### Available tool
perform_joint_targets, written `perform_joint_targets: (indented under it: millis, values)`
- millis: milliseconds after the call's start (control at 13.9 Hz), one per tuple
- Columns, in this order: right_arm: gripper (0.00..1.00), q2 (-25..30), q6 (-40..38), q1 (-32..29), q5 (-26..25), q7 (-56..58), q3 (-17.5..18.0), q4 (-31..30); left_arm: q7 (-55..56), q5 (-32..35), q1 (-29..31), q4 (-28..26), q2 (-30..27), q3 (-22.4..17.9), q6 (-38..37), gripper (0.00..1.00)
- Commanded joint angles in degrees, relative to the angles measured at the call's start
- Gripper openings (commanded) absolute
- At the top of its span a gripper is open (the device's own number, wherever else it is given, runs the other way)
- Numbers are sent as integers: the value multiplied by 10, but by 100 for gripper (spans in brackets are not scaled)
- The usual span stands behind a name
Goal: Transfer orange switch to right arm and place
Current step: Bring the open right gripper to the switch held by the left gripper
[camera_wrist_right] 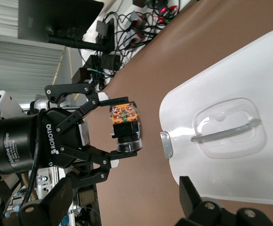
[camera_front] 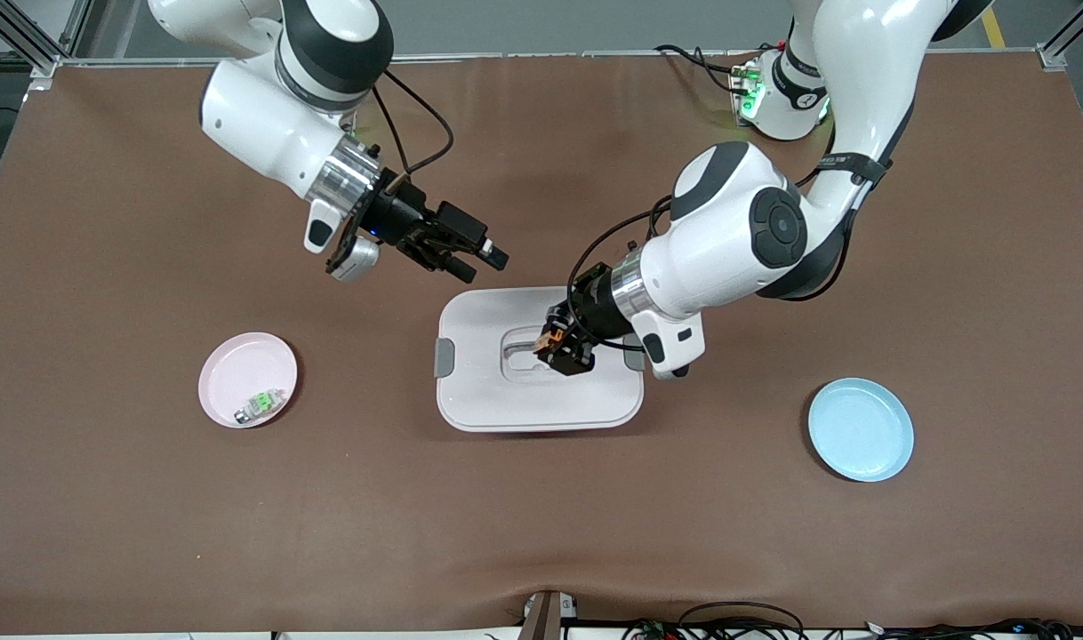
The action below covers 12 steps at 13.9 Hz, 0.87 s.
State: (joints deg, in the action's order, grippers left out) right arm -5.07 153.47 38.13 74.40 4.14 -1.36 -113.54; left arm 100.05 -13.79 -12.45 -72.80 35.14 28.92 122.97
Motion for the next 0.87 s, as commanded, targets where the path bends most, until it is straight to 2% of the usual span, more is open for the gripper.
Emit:
perform_joint_targets:
  millis: [0,361,794]
  values:
    - [100,-38,7,16,36,41,-8,45,-6,-5,-5,11,4,-3,-1,0]
    - [100,-99,5,7,32,39,-9,114,-5,-5,-6,10,5,-3,-1,0]
    - [100,-137,3,6,22,38,-11,129,-5,-5,-6,10,4,-3,-2,0]
